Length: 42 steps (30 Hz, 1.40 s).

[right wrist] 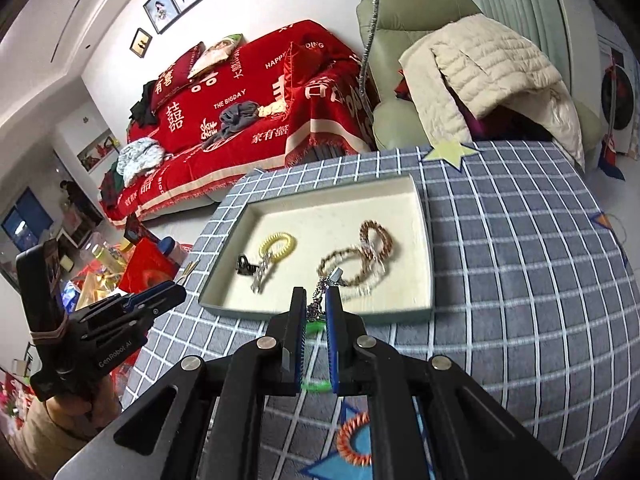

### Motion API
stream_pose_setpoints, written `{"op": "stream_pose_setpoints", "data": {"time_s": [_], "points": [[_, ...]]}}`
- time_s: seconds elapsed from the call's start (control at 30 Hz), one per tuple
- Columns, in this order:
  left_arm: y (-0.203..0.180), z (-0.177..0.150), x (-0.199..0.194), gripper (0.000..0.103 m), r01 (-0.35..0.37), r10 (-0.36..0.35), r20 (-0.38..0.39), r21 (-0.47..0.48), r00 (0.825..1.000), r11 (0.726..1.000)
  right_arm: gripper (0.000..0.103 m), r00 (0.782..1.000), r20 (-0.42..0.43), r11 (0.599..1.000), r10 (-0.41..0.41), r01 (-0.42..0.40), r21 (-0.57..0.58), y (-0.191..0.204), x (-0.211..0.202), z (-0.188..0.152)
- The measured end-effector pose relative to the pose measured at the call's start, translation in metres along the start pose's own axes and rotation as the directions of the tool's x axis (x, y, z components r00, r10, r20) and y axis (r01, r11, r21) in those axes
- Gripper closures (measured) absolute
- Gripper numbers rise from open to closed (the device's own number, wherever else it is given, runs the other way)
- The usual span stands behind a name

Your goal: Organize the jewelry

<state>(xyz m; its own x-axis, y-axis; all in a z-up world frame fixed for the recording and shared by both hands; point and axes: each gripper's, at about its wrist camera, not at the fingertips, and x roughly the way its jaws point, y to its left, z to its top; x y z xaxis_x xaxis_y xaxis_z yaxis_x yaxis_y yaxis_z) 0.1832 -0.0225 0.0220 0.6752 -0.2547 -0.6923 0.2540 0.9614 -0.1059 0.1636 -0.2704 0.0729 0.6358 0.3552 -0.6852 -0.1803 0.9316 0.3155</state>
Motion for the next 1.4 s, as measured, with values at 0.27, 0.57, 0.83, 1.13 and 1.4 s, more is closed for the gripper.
{"op": "stream_pose_setpoints", "data": {"time_s": [0.27,0.57,0.83,1.13,1.4], "points": [[0.003,0.03,0.028,0.064,-0.03,0.03,0.001,-0.016,1.0,0.999,0.093,1.0,-0.008,1.0,-0.007,0.007,0.014,-0.007,0.032,0.028],[0.005,0.045,0.071,0.064,-0.068,0.067,-0.035,-0.021,0.997,0.997,0.093,0.998,-0.038,0.998,-0.048,0.049,0.031,-0.026,0.075,0.039],[0.0,0.043,0.109,0.064,-0.092,0.093,-0.073,0.012,0.993,0.996,0.093,0.993,-0.072,0.995,-0.091,0.094,0.034,-0.042,0.108,0.04],[-0.012,0.03,0.136,0.064,-0.118,0.125,-0.111,0.073,0.986,0.99,0.093,0.986,-0.11,0.991,-0.124,0.129,0.037,-0.056,0.134,0.034],[-0.019,0.024,0.142,0.064,-0.145,0.158,-0.112,0.115,0.981,0.983,0.093,0.981,-0.133,0.988,-0.14,0.148,0.05,-0.064,0.144,0.027]]}}
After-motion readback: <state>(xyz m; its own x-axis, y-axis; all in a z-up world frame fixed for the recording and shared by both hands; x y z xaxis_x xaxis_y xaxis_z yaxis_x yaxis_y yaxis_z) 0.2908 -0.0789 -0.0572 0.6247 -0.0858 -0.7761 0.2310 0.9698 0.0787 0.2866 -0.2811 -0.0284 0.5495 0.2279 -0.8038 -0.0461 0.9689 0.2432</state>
